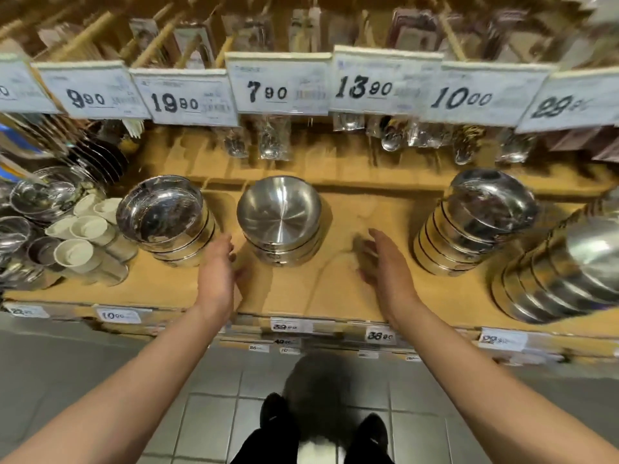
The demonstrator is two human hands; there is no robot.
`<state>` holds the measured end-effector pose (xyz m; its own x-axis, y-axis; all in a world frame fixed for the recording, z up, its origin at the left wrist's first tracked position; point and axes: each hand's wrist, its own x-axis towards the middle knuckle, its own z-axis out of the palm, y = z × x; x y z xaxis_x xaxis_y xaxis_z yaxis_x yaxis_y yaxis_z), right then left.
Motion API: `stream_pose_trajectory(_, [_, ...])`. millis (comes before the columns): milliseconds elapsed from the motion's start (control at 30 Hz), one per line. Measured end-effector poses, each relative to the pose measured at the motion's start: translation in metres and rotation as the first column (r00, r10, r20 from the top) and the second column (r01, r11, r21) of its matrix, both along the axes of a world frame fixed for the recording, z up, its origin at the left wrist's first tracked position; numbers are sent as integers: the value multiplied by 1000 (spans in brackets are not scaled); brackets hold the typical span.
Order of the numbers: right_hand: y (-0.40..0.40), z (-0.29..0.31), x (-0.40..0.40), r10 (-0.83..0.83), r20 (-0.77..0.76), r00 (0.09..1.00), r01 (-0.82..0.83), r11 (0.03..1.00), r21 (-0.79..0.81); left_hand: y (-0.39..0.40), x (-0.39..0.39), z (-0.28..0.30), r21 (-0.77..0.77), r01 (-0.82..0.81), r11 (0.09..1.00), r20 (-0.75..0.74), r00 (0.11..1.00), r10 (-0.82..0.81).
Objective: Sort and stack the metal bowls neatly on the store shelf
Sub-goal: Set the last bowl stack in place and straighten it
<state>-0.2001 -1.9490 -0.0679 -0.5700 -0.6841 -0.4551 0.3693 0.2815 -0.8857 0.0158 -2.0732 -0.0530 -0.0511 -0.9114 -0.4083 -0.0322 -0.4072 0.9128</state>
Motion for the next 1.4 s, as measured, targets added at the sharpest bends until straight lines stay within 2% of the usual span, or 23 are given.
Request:
stream_pose_trajectory(67, [38,-1,-18,-56,5,998,56,998,-2,30,-13,-1,-40,-32,999,19,999,33])
stream_pose_trajectory(167, [84,-2,-45,-82,-22,996,82,997,-3,72,-56,2,-38,39,999,3,999,-39])
stream_pose_trajectory(333, [127,-6,-86,-143,-55,988,145,988,45,116,-131,8,9,270,963,-28,963,-270])
stream_pose_trajectory(500, [130,-14,-109,-153,-83,985,156,987,28,122,-186,3,82,416,906,-2,909,-417])
stream_pose_trajectory(633, [109,-36,-122,-235,27,972,236,972,-20,119,-225,2,112,476,872,-97,879,-467])
stream_pose_trajectory(733, [95,-49,-128,-260,112,959,274,951,-145,118,-247,-3,48,538,842,-187,832,-521])
stream_pose_trajectory(933, [81,-48,-140,-323,-29,946,316,937,-148,111,-266,-17,6,541,841,-235,818,-525])
stream_pose_trajectory(1067, [79,-47,-135,-326,-1,945,318,924,-213,109,-265,-18,16,561,828,-241,806,-541])
stream_pose_trajectory(1233, [74,-41,-130,-297,-35,954,282,933,-223,101,-254,-13,-32,565,824,-184,807,-561])
stream_pose_trajectory(1400, [60,-38,-118,-258,-46,965,245,949,-200,88,-237,-16,-19,520,854,-264,821,-506])
